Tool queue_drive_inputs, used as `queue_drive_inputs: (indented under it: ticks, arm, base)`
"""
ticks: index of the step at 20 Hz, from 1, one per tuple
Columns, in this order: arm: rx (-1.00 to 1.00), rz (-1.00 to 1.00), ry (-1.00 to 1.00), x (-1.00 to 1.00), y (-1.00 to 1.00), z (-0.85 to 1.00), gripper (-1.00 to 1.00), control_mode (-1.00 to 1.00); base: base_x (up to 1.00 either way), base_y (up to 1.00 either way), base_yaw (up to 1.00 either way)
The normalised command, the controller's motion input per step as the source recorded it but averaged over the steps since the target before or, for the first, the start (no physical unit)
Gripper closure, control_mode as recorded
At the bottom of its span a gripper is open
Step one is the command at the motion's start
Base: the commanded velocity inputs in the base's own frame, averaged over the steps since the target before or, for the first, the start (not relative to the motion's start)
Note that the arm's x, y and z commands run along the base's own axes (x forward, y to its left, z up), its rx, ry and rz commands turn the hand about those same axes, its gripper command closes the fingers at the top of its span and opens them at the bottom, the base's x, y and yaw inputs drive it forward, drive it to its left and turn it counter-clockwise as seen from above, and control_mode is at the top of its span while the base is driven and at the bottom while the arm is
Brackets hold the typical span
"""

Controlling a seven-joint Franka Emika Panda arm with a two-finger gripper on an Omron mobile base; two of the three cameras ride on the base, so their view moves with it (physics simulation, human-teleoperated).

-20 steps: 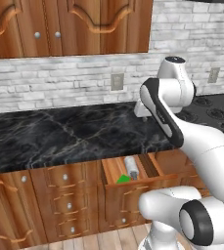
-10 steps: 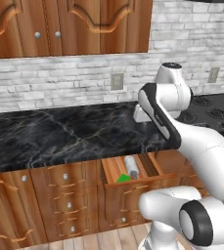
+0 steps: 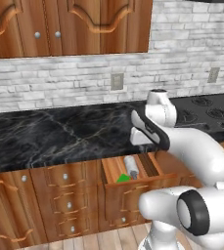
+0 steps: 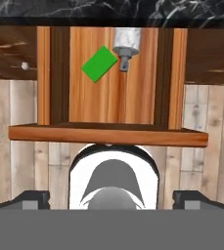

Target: Restock the sink supplies by placing the sponge and soap dispenser on the counter and next to the sink. Make sure the soap dispenser is upright.

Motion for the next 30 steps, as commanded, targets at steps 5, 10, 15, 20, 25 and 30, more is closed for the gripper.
queue_drive_inputs:
  ticks: [5,10,15,20,25,30]
  arm:
    - [-0.04,0.0,0.0,0.0,0.0,-0.89,-1.0,-1.0]
    - [-0.01,0.0,0.0,0.02,0.02,-0.7,-1.0,-1.0]
    - [0.0,0.0,0.0,0.28,0.0,-0.49,-1.0,-1.0]
    - [0.0,0.0,0.0,0.16,0.0,-0.26,-1.0,-1.0]
    - [0.0,0.0,0.0,0.16,0.0,-0.29,-1.0,-1.0]
    - [0.0,0.0,0.0,0.25,0.0,-0.28,-1.0,-1.0]
  base:
    - [0.0,0.0,0.0]
    - [0.0,0.0,0.0]
    - [0.0,0.0,0.0]
    - [0.0,0.0,0.0]
    - [0.0,0.0,0.0]
    - [0.0,0.0,0.0]
